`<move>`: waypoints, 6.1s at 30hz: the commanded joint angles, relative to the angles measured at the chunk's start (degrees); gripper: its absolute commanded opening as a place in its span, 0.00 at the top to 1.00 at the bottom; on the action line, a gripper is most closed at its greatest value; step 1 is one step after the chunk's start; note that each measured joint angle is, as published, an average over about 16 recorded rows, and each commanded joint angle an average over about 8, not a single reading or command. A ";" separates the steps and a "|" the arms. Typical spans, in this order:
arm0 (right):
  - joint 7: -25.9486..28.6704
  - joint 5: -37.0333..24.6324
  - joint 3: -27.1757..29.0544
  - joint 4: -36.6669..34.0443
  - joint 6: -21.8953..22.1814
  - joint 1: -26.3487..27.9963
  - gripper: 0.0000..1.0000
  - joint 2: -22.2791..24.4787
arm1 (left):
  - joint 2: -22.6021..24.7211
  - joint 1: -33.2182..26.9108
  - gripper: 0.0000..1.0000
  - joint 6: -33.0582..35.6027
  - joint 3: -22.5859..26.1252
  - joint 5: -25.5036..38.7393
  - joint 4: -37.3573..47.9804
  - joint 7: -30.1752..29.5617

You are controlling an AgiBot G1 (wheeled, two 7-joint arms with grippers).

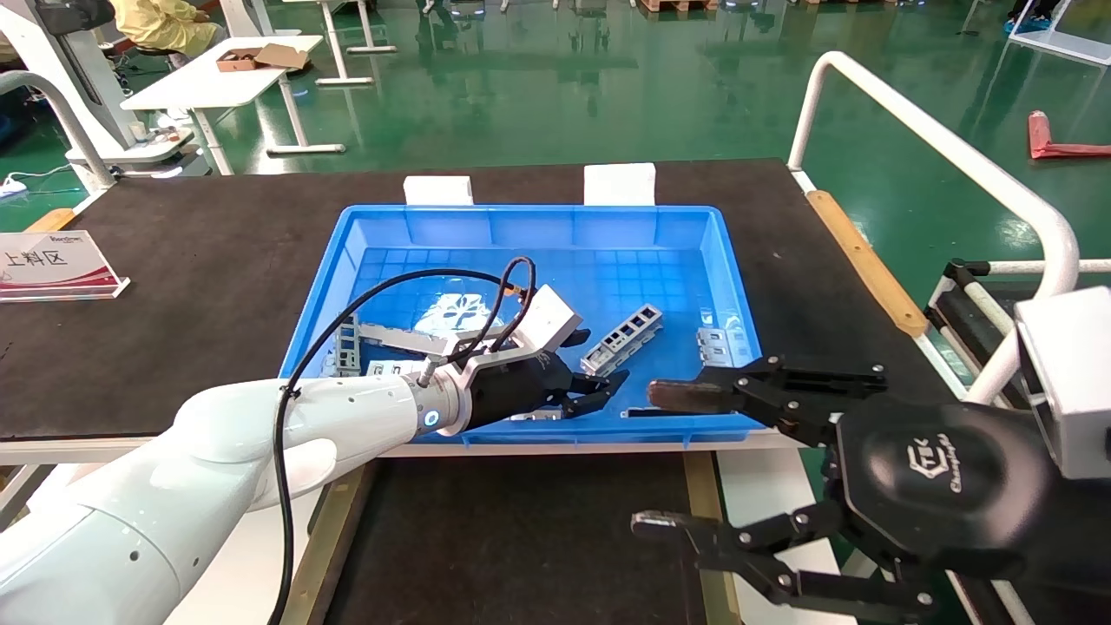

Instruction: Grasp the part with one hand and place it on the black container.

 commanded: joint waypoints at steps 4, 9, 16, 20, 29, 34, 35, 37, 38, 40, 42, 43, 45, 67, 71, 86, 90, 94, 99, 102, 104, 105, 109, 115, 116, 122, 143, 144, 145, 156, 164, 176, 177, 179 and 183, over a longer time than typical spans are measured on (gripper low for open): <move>0.00 0.00 0.00 0.00 0.00 0.00 1.00 0.00 | -0.16 -0.01 1.00 0.13 1.13 -1.37 0.31 0.50; 0.00 0.00 0.00 0.00 0.00 0.00 1.00 0.00 | -0.29 -0.11 1.00 0.37 1.83 -2.63 0.46 0.73; 0.00 0.00 -0.01 0.00 0.00 0.00 1.00 0.00 | -0.44 -0.21 1.00 0.34 2.53 -4.13 0.21 0.96; 0.00 0.00 -0.01 0.00 0.00 0.00 1.00 0.00 | -0.59 -0.17 1.00 0.42 2.46 -5.35 -0.08 1.25; -0.01 0.01 -0.01 0.00 0.00 0.00 1.00 0.00 | -1.51 -1.17 1.00 4.44 0.32 -9.35 -0.96 3.73; -0.01 0.01 -0.01 0.00 0.00 0.00 1.00 0.00 | -1.96 -2.34 1.00 8.58 -1.28 -11.51 -0.20 6.20; -0.01 0.01 -0.01 0.00 0.00 0.00 1.00 0.00 | -2.11 -2.61 1.00 9.70 -1.60 -11.95 0.06 6.69; -0.01 0.01 -0.01 0.00 0.00 0.00 1.00 0.00 | -2.48 -3.15 1.00 12.13 -2.18 -12.79 0.65 7.59; -0.01 0.01 -0.01 0.00 0.01 0.00 1.00 0.00 | -2.74 -3.43 1.00 13.57 -2.48 -13.25 0.95 7.98; -0.01 0.01 -0.01 0.00 0.01 0.00 1.00 0.01 | -3.33 -3.91 1.00 16.50 -3.00 -14.09 1.54 8.63; -0.01 0.01 -0.02 0.00 0.01 0.00 1.00 0.01 | -4.03 -4.27 1.00 19.61 -3.37 -14.79 2.04 9.12; -0.01 0.01 -0.02 0.00 0.01 0.00 1.00 0.01 | -4.42 -4.37 1.00 21.13 -3.51 -15.08 2.22 9.29; -0.01 0.01 -0.02 0.00 0.01 0.00 1.00 0.01 | -5.35 -4.40 1.00 24.27 -3.74 -15.65 2.41 9.49; -0.01 0.02 -0.02 0.00 0.01 0.01 1.00 0.01 | -29.59 17.19 1.00 31.75 -3.80 -21.25 -32.27 3.29; -0.01 0.02 -0.03 0.00 0.01 0.01 1.00 0.01 | -33.88 23.91 1.00 23.77 -3.04 -21.38 -40.50 1.10; -0.01 0.02 -0.03 0.00 0.01 0.01 1.00 0.01 | -33.33 37.24 1.00 -2.28 -1.05 -21.46 -47.81 -2.76; -0.02 0.02 -0.03 0.00 0.01 0.01 1.00 0.01 | -30.99 38.58 1.00 -7.57 -0.95 -22.32 -46.74 -4.26; -0.02 0.02 -0.03 0.00 0.01 0.01 1.00 0.01 | -28.04 39.29 1.00 -13.19 -0.69 -23.36 -45.15 -6.35; -0.02 0.02 -0.04 0.00 0.01 0.01 1.00 0.01 | -24.00 39.22 1.00 -19.98 -0.31 -24.40 -42.98 -8.74; -0.02 0.02 -0.04 0.00 0.01 0.01 1.00 0.01 | -21.51 38.95 1.00 -23.60 -0.35 -25.10 -41.70 -9.88; -0.02 0.02 -0.04 0.00 0.01 0.01 1.00 0.01 | -19.90 38.77 1.00 -25.79 -0.50 -25.65 -40.94 -10.59; -0.02 0.02 -0.04 0.00 0.01 0.01 1.00 0.01 | -19.15 38.67 1.00 -26.81 -0.59 -25.90 -40.59 -10.89; -0.02 0.03 -0.04 0.00 0.01 0.01 1.00 0.01 | -16.42 38.37 1.00 -30.77 -1.03 -26.78 -39.44 -11.87; -0.02 0.03 -0.04 0.00 0.02 0.01 1.00 0.01 | -13.05 38.27 1.00 -36.10 -1.61 -27.99 -38.22 -13.13; -0.02 0.03 -0.04 0.00 0.02 0.01 1.00 0.01 | -12.57 38.28 1.00 -36.90 -1.69 -28.20 -38.08 -13.33; -0.02 0.03 -0.04 0.00 0.02 0.01 1.00 0.02 | -10.58 38.44 1.00 -40.73 -1.85 -29.12 -37.93 -14.18; -0.02 0.03 -0.05 0.00 0.02 0.01 0.00 0.02 | -9.34 40.02 0.00 -47.24 -0.47 -31.12 -40.41 -15.16; -0.02 0.03 -0.05 0.00 0.02 0.01 0.00 0.02 | -9.33 40.04 0.00 -47.31 -0.39 -31.14 -40.48 -15.14; -0.02 0.03 -0.05 0.00 0.02 0.01 0.00 0.02 | -9.36 40.03 0.00 -47.33 -0.30 -31.10 -40.59 -15.06; -0.03 0.04 -0.06 0.00 0.02 0.02 0.00 0.02 | -14.04 40.27 0.00 -42.77 -0.08 -27.50 -45.05 -12.02; -0.03 0.04 -0.06 0.00 0.02 0.02 0.00 0.02 | -21.25 41.60 0.00 -33.51 -0.54 -23.65 -50.18 -8.41; -0.03 0.04 -0.06 0.00 0.02 0.02 0.00 0.02 | -32.71 41.49 0.00 -13.51 -3.54 -22.76 -52.22 -4.61; -0.03 0.04 -0.06 0.00 0.02 0.02 0.00 0.02 | -33.61 41.32 0.00 -11.97 -3.86 -22.90 -52.22 -4.39; -0.03 0.04 -0.06 0.00 0.02 0.02 0.00 0.02 | -35.36 40.96 0.00 -8.95 -4.53 -23.20 -52.27 -3.85; -0.03 0.04 -0.06 0.00 0.02 0.02 0.00 0.02 | -38.47 40.45 0.00 -3.41 -6.05 -24.15 -52.49 -2.60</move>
